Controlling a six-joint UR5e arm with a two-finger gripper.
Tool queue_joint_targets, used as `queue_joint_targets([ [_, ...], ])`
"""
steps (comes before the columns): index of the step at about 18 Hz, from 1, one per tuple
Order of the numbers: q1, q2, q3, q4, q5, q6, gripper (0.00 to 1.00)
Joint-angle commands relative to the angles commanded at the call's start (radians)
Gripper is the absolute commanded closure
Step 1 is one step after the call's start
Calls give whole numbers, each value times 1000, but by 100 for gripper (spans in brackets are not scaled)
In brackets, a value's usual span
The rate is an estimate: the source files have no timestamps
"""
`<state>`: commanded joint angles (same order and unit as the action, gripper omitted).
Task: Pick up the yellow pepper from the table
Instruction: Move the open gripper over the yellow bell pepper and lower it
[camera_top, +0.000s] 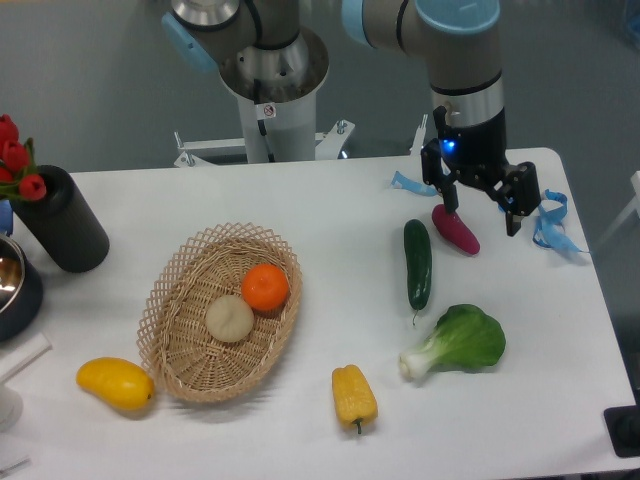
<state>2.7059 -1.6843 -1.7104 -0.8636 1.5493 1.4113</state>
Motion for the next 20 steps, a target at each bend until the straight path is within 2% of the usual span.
queue_joint_targets([
  [7,-6,-15,9,17,5,-25,0],
  [9,-17,-34,8,40,6,-43,0],
  [12,-34,-48,3,67,-8,-187,0],
  [20,-118,-116,35,67,-9,-533,0],
])
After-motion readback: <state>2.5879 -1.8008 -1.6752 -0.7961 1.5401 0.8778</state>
